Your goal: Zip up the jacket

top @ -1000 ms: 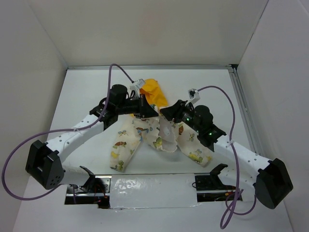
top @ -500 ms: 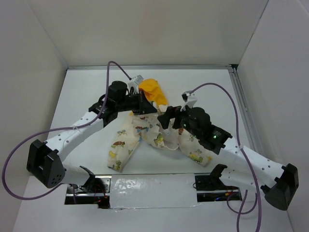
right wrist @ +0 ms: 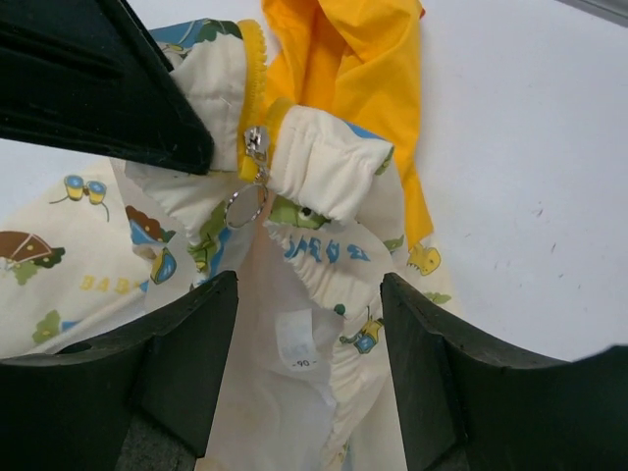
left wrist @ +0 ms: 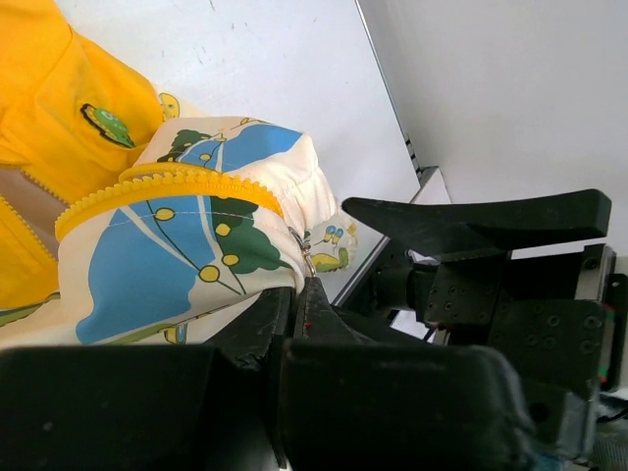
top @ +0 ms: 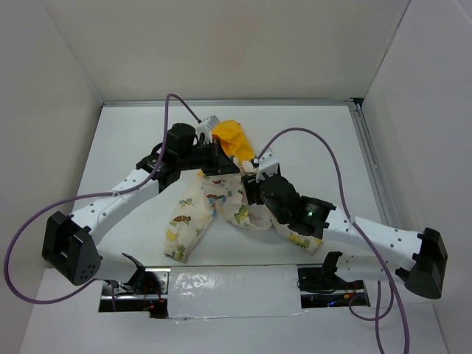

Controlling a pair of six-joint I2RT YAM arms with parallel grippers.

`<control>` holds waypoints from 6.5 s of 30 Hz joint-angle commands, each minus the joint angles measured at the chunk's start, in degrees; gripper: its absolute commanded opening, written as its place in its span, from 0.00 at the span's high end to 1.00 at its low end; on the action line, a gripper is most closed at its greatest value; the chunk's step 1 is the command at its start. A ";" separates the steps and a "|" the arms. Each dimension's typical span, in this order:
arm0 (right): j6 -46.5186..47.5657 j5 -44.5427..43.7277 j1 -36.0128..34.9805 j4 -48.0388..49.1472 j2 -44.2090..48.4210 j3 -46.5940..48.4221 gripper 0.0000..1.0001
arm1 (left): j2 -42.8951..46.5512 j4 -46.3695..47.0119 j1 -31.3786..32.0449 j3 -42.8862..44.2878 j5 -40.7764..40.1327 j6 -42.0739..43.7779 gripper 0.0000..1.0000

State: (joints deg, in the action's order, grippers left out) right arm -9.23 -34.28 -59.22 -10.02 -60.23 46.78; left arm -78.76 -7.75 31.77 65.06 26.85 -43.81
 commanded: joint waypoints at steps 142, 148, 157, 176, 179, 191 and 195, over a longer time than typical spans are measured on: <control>11.43 20.19 41.72 -8.37 -70.75 78.50 1.00 | 16.27 -13.78 12.79 -36.14 14.37 -0.05 1.00; 19.35 42.46 42.70 -9.85 -58.17 61.86 0.75 | 11.63 -15.27 12.88 -33.35 13.14 0.56 1.00; 6.02 35.53 43.40 -3.14 -37.36 39.36 0.12 | 16.43 -20.11 12.79 -26.83 6.56 1.10 0.01; -16.96 29.18 40.59 -15.38 -14.92 -1.78 0.08 | -12.88 -21.24 -6.63 4.18 -12.52 8.56 0.01; -16.17 29.01 39.53 -15.20 -16.41 -2.92 0.08 | -21.15 -25.45 -6.63 10.51 -17.08 9.36 0.01; -17.57 25.06 37.34 -19.51 -27.92 1.11 0.62 | -37.77 -27.41 -9.53 19.48 -21.05 8.03 0.64; -18.27 24.01 37.51 -21.35 -30.39 3.65 1.00 | -40.33 -27.06 -11.64 21.60 -20.09 7.43 1.00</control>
State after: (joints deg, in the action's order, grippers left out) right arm -26.52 -7.77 -21.50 -28.01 -88.95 47.51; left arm -117.47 -34.96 22.22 84.60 8.45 -36.42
